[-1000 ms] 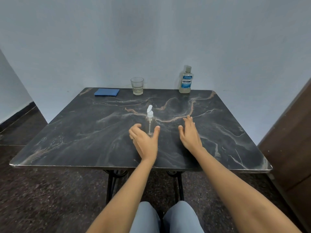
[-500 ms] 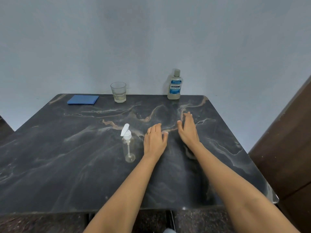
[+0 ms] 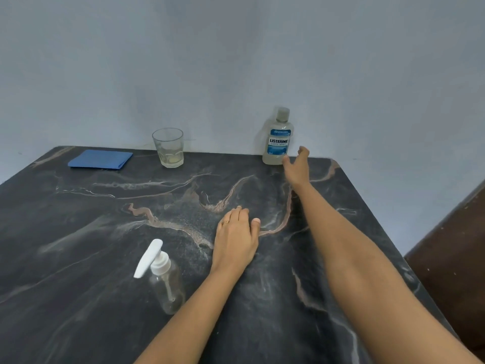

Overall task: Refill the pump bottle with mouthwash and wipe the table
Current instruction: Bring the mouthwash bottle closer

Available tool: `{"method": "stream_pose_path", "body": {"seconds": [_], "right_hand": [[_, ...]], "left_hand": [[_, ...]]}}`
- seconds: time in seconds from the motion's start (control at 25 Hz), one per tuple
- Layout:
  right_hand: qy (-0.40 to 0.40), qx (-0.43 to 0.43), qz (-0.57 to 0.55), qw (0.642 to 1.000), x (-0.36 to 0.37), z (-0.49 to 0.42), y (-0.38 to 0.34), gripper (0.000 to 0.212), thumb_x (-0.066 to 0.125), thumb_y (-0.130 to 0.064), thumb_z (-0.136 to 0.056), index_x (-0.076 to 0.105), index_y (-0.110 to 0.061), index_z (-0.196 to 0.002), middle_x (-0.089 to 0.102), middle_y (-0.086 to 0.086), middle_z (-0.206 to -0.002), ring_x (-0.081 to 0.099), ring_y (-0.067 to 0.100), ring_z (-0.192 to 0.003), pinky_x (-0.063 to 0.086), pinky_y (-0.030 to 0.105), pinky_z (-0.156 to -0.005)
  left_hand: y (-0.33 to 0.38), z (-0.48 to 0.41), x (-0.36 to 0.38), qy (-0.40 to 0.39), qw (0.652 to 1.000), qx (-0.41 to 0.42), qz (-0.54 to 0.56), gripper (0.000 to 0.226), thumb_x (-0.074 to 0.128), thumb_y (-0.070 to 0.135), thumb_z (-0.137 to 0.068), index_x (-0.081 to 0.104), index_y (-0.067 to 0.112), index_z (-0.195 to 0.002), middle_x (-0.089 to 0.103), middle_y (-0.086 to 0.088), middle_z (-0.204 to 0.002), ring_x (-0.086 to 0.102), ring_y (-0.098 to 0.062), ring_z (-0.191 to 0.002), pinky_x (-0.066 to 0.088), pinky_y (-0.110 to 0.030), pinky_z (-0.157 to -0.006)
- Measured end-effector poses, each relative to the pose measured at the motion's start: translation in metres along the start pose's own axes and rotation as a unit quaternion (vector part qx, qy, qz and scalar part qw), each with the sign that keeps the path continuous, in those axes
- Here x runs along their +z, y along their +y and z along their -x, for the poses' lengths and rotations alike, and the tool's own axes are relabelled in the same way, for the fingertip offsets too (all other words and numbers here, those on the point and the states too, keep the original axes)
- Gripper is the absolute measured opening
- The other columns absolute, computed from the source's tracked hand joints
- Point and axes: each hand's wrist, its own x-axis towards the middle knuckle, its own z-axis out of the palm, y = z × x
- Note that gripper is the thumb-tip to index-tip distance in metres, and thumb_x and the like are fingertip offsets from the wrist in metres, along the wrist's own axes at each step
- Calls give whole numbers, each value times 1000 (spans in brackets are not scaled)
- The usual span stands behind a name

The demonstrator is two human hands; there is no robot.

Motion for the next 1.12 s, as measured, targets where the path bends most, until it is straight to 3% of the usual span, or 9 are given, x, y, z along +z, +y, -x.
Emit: {"method": "stream_pose_path", "body": {"seconds": [0.12,0.24,0.48,0.72,0.96,1.12], "right_hand": [[-35,29,-93,995,12,-25,1,65,47,-3,-94,11,-16,-147,22,9,-155,35,24,-136,34,31,-106],[-51,18,-140,989,21,-43,0,60,46,4,-93,20,-15,-144,36,10,-147,43,22,-129,40,31,-104],[-19,18,-52,998,17,-35,-5,33,54,-6,-91,49,-3,-124,56,15,-126,56,26,-114,45,25,-83],[-77,2,-80,994,-31,43,-18,35,55,-6,-91,48,-8,-125,58,9,-125,56,20,-112,48,35,-97],[-136,-24,-114,984,-93,160,-26,35,54,-5,-92,51,-11,-127,62,5,-121,60,16,-109,50,26,-90],[-137,-4,-126,982,-124,228,-17,35,54,-5,-93,51,-13,-127,62,5,-123,59,17,-112,48,32,-95]], "left_hand": [[-2,-1,2,-2,1000,-2,-2,46,30,38,-102,46,12,-136,45,-6,-145,33,-18,-138,22,-32,-113],[-1,0,3,0,1000,0,-6,46,29,38,-102,46,13,-136,45,-5,-145,32,-18,-138,22,-32,-113],[0,2,0,-13,1000,-7,2,48,29,37,-102,45,11,-139,43,-7,-147,31,-19,-139,20,-32,-114],[10,21,-18,-42,999,4,9,43,37,35,-101,51,8,-132,53,-9,-137,42,-22,-131,30,-33,-108],[28,81,-48,-43,997,-7,60,37,41,35,-100,56,8,-120,61,-9,-120,49,-26,-118,41,-37,-95],[31,127,-68,-41,996,-11,82,36,41,36,-99,55,10,-119,62,-7,-116,49,-25,-115,44,-38,-91]]}}
